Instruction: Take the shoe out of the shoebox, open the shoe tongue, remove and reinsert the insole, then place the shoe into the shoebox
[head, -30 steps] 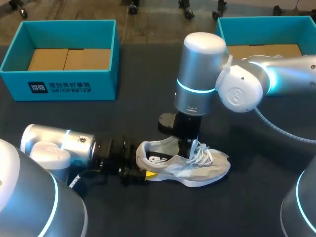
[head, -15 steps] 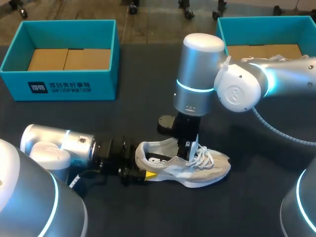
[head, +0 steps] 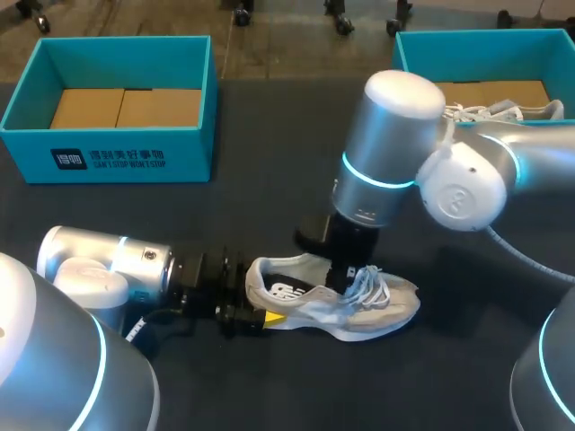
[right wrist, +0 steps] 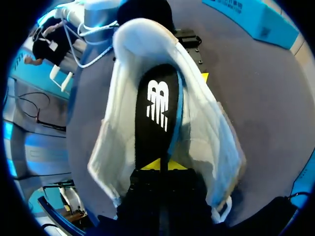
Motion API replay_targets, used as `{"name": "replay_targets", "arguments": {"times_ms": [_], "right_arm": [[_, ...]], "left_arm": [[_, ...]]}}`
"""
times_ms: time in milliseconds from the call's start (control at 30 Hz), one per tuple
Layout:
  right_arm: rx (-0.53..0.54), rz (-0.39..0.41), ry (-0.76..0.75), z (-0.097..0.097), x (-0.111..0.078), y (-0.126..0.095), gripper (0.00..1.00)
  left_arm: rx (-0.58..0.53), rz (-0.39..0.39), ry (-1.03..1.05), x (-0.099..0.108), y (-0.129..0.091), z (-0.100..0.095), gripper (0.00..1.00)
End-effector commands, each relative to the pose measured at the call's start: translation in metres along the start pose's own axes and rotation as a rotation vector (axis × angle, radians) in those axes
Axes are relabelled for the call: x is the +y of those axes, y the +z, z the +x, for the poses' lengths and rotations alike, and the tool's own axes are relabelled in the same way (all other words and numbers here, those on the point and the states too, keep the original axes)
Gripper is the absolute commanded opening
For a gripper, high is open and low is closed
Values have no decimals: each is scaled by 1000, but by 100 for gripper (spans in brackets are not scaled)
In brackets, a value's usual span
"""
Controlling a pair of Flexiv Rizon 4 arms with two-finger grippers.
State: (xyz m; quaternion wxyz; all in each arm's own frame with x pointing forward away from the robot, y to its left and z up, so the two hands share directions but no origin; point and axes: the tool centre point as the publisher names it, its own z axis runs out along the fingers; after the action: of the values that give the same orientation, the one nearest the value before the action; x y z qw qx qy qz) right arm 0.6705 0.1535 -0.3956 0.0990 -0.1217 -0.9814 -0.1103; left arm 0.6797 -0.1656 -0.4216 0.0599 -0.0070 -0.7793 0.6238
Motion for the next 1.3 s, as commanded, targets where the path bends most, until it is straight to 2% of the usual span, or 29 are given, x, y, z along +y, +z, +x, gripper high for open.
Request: {"name": "replay_targets", "arguments": {"times_ms": [33,300,467,967,1133,1300], "right_arm": [[-19,-102,-19,2,-18,-16,0],[-33,-176,-73,-6,-19,-28,0],[-36,-180,-119,-6,-13,-33,0],[21,-62,-228,-13,28,-46,0],[39,-70,-263,-13,31,-48,0],[124,-45,-333,-15,37,-48,0]], "left_arm": [[-1,0,-1,4,2,-3,0],[-1,0,-1,4,2,-3,0],[-1,0,-1,4,2,-3,0],[-1,0,-1,4,2,-3,0],[-1,0,-1,4,2,-3,0],[-1,0,-1,4,2,-3,0]]}}
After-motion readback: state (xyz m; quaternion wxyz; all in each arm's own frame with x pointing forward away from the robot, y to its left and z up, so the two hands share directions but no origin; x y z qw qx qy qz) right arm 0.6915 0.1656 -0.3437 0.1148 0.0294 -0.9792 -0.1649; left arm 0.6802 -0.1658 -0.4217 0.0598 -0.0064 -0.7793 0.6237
